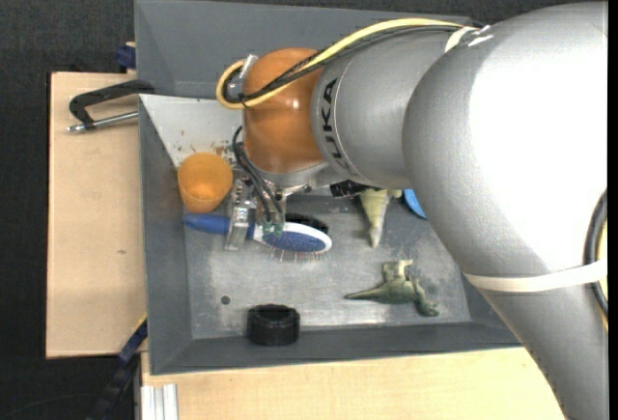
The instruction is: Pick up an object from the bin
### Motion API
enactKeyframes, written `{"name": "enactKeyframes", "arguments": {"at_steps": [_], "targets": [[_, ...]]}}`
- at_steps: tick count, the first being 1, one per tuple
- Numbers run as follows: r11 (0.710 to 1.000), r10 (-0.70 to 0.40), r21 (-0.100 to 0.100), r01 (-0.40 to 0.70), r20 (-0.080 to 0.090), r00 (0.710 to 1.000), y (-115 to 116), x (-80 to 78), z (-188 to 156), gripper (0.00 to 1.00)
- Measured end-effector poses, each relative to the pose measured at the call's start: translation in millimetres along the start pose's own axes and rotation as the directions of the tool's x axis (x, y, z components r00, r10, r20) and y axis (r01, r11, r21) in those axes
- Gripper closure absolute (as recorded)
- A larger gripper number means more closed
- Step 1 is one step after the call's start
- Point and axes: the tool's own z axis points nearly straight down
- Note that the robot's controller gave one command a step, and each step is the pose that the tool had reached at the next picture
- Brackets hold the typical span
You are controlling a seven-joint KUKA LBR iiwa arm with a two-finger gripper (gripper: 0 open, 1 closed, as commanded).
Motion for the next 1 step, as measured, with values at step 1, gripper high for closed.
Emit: {"name": "enactKeyframes", "arguments": {"at_steps": [1], "targets": [[1.000, 0.014, -0.006, -0.013, 0.011, 1.000, -4.8, 29.7, -138.3, 1.00]]}}
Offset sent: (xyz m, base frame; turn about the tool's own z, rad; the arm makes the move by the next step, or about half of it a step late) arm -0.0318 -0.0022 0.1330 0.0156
